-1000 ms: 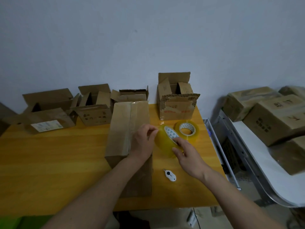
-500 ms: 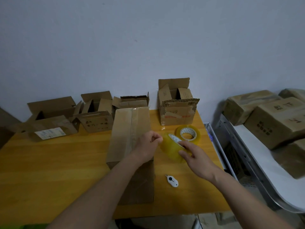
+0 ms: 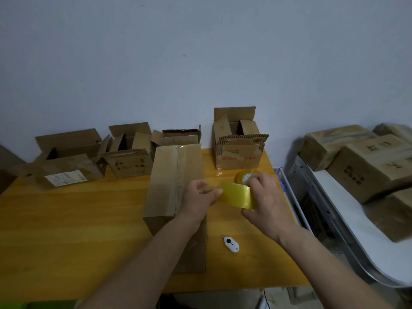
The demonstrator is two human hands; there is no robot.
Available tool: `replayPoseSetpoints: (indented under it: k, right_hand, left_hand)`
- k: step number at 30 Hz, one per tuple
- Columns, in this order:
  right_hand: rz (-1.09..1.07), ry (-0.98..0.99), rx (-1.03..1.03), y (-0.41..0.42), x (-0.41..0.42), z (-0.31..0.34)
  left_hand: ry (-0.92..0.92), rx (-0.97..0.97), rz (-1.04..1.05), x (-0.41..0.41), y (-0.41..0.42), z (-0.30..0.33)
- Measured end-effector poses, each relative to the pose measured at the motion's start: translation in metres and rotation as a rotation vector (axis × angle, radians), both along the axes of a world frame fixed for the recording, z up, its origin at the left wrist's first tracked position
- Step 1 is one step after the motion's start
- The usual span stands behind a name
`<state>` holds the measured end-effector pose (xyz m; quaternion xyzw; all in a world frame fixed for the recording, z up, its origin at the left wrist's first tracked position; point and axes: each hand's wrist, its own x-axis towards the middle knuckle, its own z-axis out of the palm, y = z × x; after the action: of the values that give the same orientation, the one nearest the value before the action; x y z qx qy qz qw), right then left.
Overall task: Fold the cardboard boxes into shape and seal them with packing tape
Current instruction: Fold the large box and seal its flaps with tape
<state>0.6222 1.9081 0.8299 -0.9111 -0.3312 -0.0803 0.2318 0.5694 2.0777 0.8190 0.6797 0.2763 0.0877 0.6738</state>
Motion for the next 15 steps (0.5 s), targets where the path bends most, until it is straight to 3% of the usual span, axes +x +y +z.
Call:
replayPoseSetpoints:
  k: [2, 6, 11, 15]
  right_hand:
    - [0.016, -0.054, 0.012, 0.000, 0.001, 0.004]
    - [-0.036, -0.127, 0.229, 0.004, -0.003, 0.011]
    - [-0.170, 0.591, 0.814, 0.012, -0.007, 0.013]
    - [-0.243, 0.928, 1.300, 0.023, -0.005, 0.004]
  left_hand:
    - [0.040, -0.150, 0.062, 0.000, 0.002, 0.003]
    - [-0.045, -0.248, 0.045, -0.005, 0.003, 0.011]
    - [-0.144, -0.473, -0.053, -0.015, 0.008, 0.021]
    - [-0.160, -0.614, -0.020, -0.022, 0.005, 0.020]
